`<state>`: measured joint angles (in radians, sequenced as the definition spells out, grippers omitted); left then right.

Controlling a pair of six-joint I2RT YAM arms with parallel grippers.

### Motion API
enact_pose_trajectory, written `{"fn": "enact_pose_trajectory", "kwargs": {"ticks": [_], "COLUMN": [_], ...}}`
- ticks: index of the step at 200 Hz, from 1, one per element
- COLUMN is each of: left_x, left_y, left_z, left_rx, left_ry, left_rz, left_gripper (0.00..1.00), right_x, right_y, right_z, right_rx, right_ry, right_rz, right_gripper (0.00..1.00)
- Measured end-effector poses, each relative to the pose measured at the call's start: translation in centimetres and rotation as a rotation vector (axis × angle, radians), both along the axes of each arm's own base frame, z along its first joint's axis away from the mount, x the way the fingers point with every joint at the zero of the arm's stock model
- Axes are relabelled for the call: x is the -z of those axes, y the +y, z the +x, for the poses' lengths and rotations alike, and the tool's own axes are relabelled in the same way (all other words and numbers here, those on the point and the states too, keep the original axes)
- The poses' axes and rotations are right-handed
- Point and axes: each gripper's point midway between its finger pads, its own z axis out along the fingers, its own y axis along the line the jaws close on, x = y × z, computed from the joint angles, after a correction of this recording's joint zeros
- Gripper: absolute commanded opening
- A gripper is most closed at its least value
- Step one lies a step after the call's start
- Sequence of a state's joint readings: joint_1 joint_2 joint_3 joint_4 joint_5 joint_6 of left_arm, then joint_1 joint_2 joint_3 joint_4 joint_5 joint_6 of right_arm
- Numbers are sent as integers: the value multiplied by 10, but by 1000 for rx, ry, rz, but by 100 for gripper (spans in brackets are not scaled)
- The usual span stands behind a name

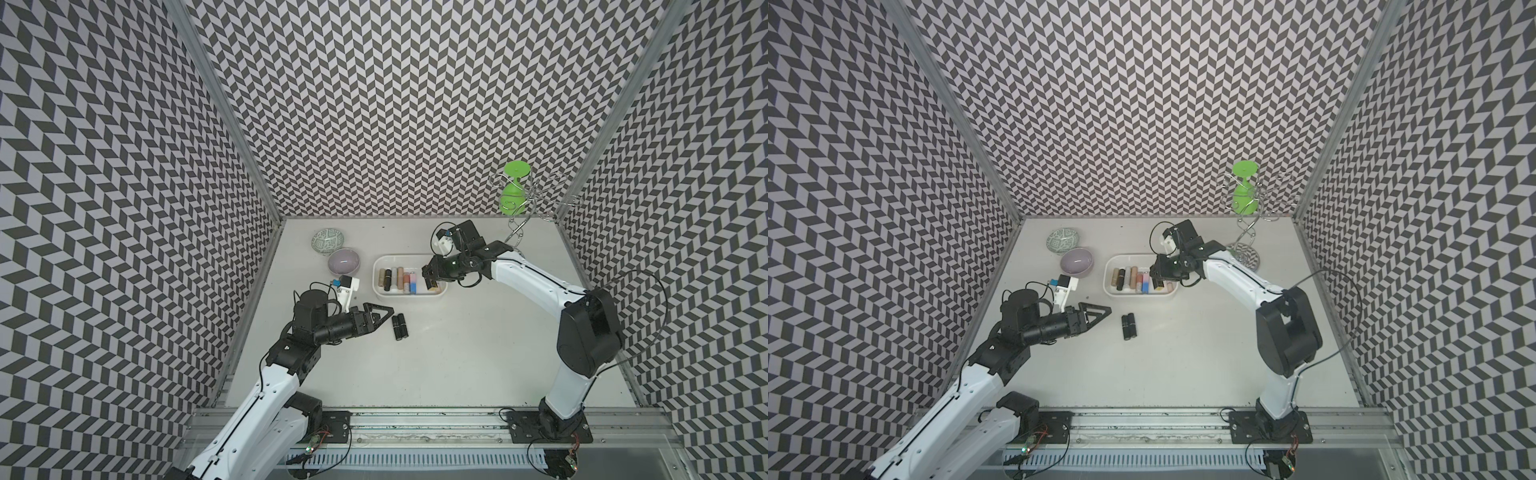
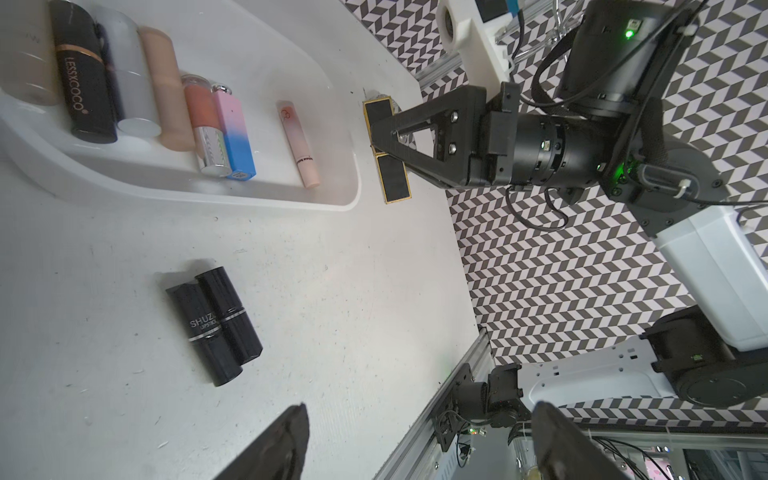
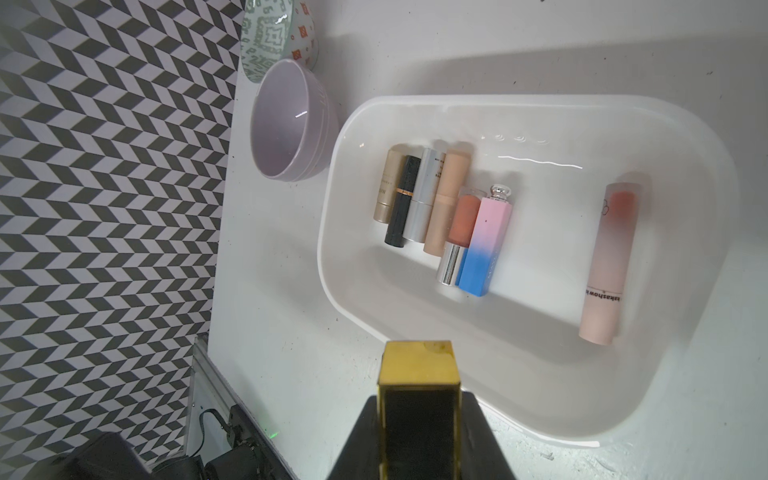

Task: Put the lipstick into the storage box
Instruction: Place the lipstick in the storage box.

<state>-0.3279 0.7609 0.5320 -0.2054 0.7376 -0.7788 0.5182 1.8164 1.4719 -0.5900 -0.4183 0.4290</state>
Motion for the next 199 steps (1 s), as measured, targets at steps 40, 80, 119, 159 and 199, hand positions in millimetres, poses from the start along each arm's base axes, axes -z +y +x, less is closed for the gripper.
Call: {"fn": "enact_pose_trajectory", "kwargs": {"ticks": [40, 80, 119, 159, 199], "left_x": [8, 13, 16, 22, 28], "left_y": [1, 2, 3, 4, 7], "left_z": [0, -1, -1, -2, -3], "left_rx": [7, 2, 1, -1, -8], "left_ry": [18, 35, 38, 47, 57], "left_rz": [30, 41, 53, 76, 101], "left_gripper": [87, 87, 87, 87, 87], "right_x": [16, 32, 47, 63, 78], "right_y": [6, 10, 14, 12, 7], "right_z": [13, 24, 32, 38, 45], "right_rx": [3, 5, 9, 20, 40], "right_ry": [22, 41, 57, 69, 80], "right_rz": [-14, -29, -45, -68, -93], "right_gripper": [25, 25, 25, 25, 25]}}
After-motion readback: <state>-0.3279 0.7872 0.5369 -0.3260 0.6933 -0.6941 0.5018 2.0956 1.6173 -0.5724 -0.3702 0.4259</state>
